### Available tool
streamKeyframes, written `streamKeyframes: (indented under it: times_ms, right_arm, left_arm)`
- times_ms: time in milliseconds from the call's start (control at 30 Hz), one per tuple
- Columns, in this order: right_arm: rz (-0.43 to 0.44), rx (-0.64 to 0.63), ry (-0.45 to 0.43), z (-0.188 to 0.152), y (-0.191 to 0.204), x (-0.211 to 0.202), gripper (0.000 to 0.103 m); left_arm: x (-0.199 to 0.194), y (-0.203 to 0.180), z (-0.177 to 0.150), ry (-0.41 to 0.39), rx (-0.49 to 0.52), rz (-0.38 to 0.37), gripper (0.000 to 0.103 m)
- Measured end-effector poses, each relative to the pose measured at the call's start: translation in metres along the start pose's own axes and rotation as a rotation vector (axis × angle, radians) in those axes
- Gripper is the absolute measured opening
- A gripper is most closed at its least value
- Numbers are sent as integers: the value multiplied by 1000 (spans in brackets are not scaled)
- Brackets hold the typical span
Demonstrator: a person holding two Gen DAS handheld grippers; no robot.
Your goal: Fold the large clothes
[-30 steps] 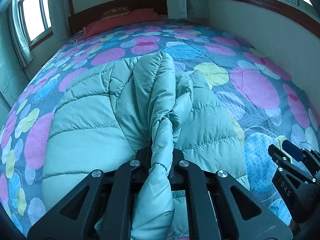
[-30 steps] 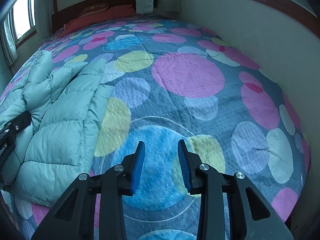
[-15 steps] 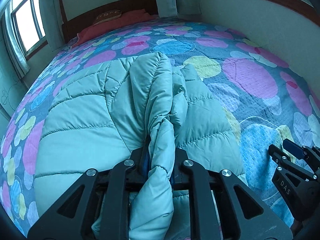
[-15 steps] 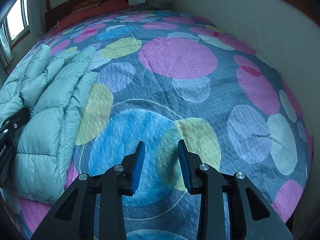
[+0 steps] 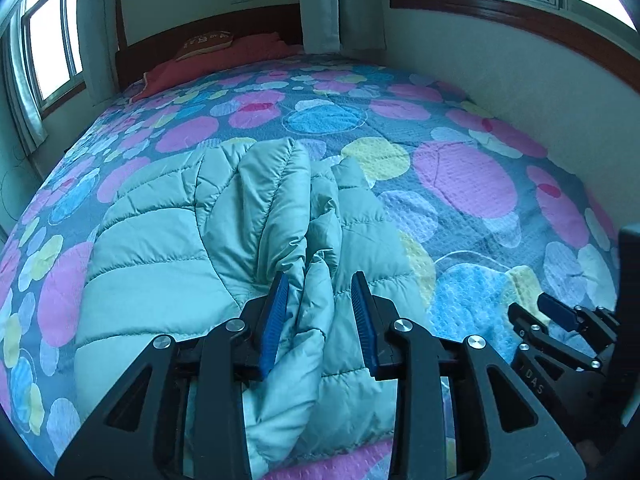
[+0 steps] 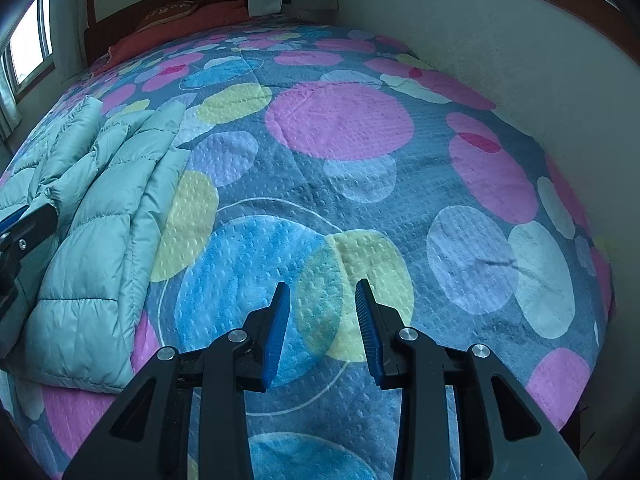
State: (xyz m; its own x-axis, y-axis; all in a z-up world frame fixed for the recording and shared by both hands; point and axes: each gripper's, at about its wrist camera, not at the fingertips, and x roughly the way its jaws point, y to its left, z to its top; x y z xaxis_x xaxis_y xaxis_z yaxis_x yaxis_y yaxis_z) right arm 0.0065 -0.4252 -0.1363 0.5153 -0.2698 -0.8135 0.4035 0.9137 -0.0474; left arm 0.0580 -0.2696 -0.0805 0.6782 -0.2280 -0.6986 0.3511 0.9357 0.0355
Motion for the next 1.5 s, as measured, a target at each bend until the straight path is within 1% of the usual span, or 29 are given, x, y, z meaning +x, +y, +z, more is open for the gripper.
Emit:
streamKeyframes:
  times_ms: [67,167,233,333,433,467,567,667,767,833,900,1033,1067,1133,1267,1400,1500]
  right_arm:
    - [-1,0,-5,0,1,-4,35]
    - [0,-4,-17,1,4,-11,35]
    - [8,-6,-24,2,7,-16,35]
    - [22,-10,-42,5,15,-24,35]
    - [32,-28,-61,10,28,-31,35]
    - [35,-32,-66,12,32,-33,35]
    - [47,-48,-79,17,45,-37,35]
    - [54,-69,-89,22,60,-41,35]
    - [67,-78,-100,29,74,-43,35]
    - [82,-73,-109,36,81,-43,35]
    - [118,-49,-107,44,87,-41,35]
    - [266,56,-92,61,93,-32,35]
    - [317,92,-81,64,94,-28,47]
    - [417,174,-59,69,95,-18,65]
    - [556,281,-2,75,101,5,65]
    - [604,304,35,78,111,21,65]
    - [650,313,51,82,116,29,65]
  left_arm:
    - [-18,5,2,-35,-4,-19,41]
    - [-46,22,2,-80,-36,-34,46]
    - [-62,42,2,-101,-80,-37,50]
    - [-74,84,-2,-116,-173,-4,53]
    - [-73,130,-10,-106,-279,60,53]
    - [-69,145,-14,-93,-310,91,53]
    - [-60,188,-28,-56,-440,138,53]
    - [-51,221,-42,-26,-554,157,53]
    - [-43,237,-52,-15,-627,161,53]
    - [-39,244,-56,-19,-681,139,53]
    - [-33,250,-58,-23,-745,101,53]
    - [-16,257,-62,-24,-861,-17,53]
    - [-11,257,-62,-19,-878,-46,54]
    - [-2,255,-63,-8,-901,-85,54]
    - [16,252,-65,17,-934,-141,55]
    - [30,254,-67,33,-983,-174,57]
    - [35,255,-66,35,-995,-183,58]
